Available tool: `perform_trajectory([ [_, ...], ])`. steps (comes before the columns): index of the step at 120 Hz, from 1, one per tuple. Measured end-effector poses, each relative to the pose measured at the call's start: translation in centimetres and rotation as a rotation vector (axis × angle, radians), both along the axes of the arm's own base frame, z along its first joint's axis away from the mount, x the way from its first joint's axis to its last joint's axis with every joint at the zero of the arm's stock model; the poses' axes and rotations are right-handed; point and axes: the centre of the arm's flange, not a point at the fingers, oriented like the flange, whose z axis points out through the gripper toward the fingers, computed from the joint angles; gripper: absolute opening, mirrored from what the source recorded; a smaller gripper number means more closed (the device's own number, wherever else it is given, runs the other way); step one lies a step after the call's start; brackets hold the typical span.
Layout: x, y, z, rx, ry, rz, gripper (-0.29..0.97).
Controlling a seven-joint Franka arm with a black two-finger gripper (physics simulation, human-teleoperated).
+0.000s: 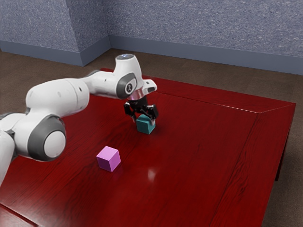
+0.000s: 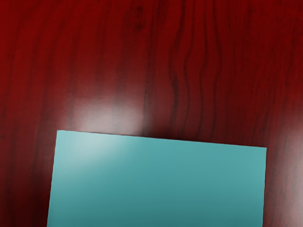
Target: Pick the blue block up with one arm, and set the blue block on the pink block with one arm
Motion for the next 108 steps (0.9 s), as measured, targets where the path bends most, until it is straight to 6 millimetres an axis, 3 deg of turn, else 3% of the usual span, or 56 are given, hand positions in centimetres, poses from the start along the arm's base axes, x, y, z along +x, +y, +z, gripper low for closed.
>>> perform_trajectory([
  [30,0.0,-0.3,-0.6,-0.002,-0.002,-0.01,0.62],
  [62,0.0,-0.8,-0.6,0.001,-0.005,-0.022,0.35],
  [70,0.1,-1.1,0.3,0.007,-0.015,-0.027,0.32],
  [83,-0.1,-2.4,4.2,0.019,-0.053,-0.044,0.31],
  [94,-3.5,-4.4,7.6,0.04,-0.012,-0.073,0.31],
  [108,-11.8,-4.3,13.3,0.048,0.039,-0.064,0.31],
])
